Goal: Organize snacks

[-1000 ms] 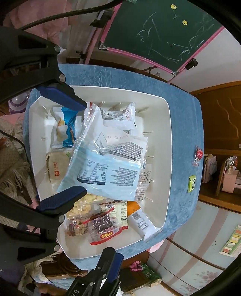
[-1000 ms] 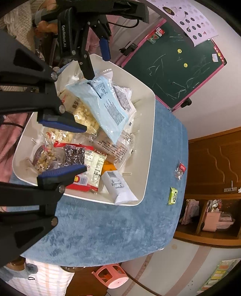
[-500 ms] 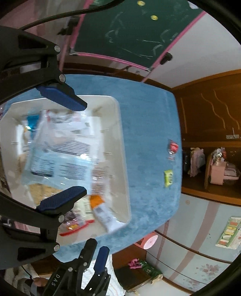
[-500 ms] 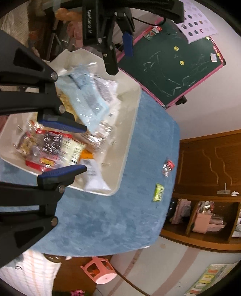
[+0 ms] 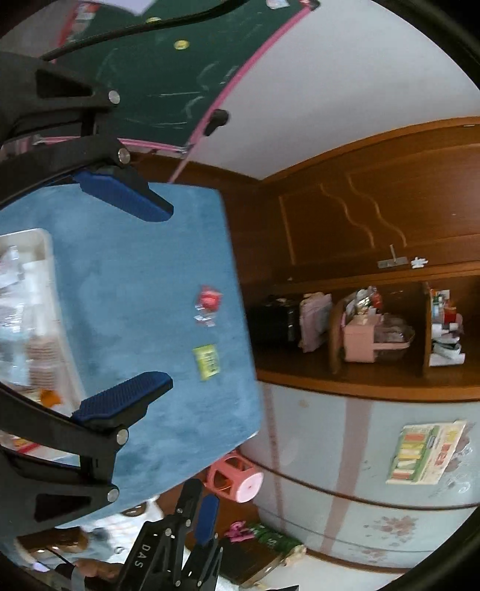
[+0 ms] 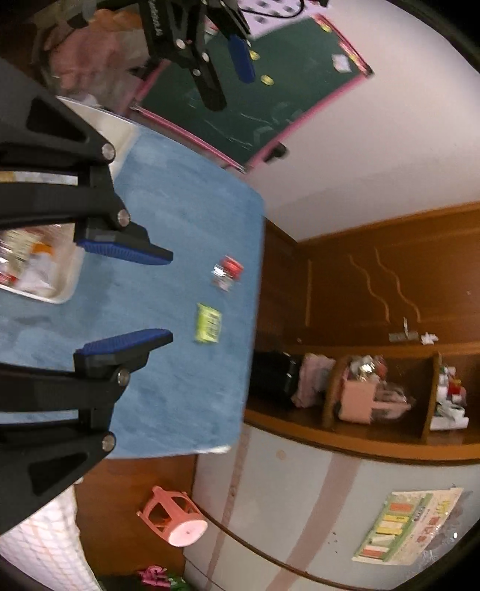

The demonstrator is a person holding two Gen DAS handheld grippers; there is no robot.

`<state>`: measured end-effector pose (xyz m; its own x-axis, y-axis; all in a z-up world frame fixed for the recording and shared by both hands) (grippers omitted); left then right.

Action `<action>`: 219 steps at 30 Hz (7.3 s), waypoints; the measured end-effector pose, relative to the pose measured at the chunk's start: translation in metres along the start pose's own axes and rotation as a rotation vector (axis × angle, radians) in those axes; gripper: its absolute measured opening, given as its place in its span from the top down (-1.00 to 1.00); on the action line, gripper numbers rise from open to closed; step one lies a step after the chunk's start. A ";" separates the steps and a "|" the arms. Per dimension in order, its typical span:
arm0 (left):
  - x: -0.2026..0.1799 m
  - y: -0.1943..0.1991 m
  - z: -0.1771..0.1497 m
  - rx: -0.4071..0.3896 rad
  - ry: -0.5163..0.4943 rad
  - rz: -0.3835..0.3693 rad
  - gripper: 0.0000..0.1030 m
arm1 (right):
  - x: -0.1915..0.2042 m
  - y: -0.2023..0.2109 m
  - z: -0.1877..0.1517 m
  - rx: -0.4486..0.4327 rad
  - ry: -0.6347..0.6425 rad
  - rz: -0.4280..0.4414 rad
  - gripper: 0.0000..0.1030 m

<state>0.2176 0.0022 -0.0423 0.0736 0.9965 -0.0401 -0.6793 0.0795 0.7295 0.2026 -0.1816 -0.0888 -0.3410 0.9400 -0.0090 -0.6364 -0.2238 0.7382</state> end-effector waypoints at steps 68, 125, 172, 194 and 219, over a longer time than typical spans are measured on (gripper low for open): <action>-0.008 -0.263 0.000 0.299 0.211 0.129 -0.21 | -0.020 -0.204 0.011 0.266 -0.024 -0.063 -0.04; -0.032 0.049 -0.219 0.039 0.041 0.100 -0.57 | 0.112 0.054 -0.165 0.086 0.006 0.123 -0.16; -0.052 0.104 -0.187 -0.011 0.146 0.045 -0.86 | 0.082 0.135 -0.146 -0.148 -0.079 0.008 -0.39; -0.048 0.104 -0.188 0.023 0.163 0.100 -0.86 | 0.079 0.139 -0.142 -0.139 -0.093 -0.032 -0.43; -0.046 0.109 -0.190 0.009 0.177 0.098 -0.87 | 0.073 0.143 -0.145 -0.133 -0.125 -0.044 -0.43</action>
<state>0.0013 -0.0299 -0.0909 -0.1224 0.9886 -0.0878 -0.6703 -0.0171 0.7419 -0.0139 -0.1827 -0.0816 -0.2278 0.9724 0.0506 -0.7376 -0.2062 0.6429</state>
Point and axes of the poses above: each gripper's, at about its wrist camera, not at the fingertips, and y roughly against the way its jaws point, x to its left, z to its top, the point moved 8 cm from there along -y, roughly the way its jaws point, and after that the axes turned 9 degrees about y, right-handed, at the moved point
